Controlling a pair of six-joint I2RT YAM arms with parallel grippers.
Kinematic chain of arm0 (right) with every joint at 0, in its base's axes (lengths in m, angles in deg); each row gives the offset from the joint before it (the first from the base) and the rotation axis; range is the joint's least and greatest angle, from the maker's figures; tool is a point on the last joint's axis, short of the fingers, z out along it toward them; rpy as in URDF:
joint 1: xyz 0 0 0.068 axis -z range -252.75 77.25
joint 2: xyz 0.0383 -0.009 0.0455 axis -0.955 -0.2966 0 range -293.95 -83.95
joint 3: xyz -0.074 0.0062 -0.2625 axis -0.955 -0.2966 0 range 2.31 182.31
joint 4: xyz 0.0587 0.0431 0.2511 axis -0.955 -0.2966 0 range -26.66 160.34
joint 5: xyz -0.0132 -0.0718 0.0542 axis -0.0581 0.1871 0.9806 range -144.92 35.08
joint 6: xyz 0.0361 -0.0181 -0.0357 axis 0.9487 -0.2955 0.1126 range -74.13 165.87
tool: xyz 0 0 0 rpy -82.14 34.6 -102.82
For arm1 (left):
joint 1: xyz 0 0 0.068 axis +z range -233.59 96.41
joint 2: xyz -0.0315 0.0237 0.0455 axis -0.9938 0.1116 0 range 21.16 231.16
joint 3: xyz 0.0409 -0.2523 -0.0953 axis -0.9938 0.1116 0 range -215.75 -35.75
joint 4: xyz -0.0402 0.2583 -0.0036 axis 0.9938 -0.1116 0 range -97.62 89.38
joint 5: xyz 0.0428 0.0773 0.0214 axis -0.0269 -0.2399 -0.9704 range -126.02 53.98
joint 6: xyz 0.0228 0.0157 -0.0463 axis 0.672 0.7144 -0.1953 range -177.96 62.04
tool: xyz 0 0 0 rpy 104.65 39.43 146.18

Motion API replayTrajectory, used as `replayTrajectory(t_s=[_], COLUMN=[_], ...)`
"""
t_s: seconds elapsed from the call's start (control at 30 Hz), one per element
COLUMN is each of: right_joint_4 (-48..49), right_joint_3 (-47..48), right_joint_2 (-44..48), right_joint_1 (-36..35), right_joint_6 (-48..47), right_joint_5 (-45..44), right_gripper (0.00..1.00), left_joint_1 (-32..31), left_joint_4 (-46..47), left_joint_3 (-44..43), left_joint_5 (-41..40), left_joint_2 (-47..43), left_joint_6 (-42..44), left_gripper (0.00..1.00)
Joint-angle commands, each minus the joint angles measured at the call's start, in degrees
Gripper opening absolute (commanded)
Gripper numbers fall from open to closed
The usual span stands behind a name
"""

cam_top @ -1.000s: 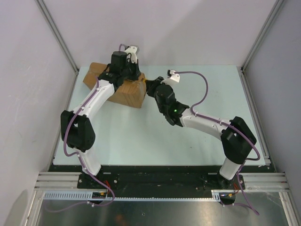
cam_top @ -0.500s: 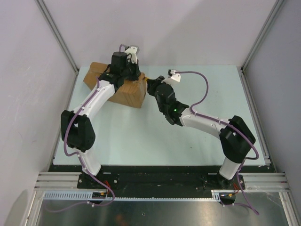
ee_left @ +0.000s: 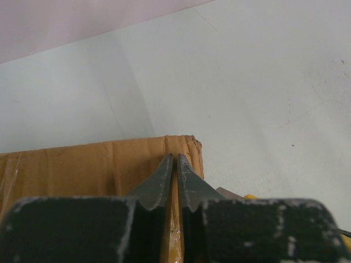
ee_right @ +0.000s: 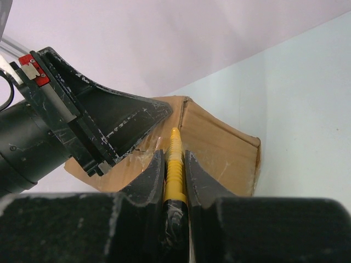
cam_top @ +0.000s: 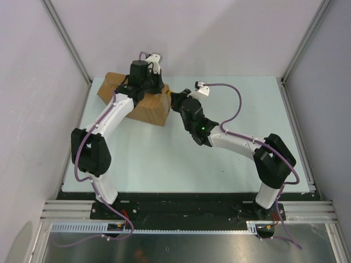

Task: Unpack the express box
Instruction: Cut the express box at the center of the board.

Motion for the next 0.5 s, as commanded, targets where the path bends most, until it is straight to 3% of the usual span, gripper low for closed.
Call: replayTrajectory(t_s=[0.0, 0.47], right_joint_4=[2.83, 2.12], right_joint_3=[0.49, 0.49], right_joint_2=[0.36, -1.31], right_joint_1=[-0.05, -0.14], right_joint_6=[-0.43, -0.96], right_joint_5=[-1.61, -1.61], right_gripper=[0.0, 0.0], left_joint_1=[-0.2, -0.2], left_joint_4=[-4.56, -4.56], left_joint_3=[1.49, 1.76], left_joint_5=[-1.88, -1.36], left_joint_2=[-0.35, -0.26], left_joint_6=[2.16, 1.99], left_gripper=[0.1, 0.09])
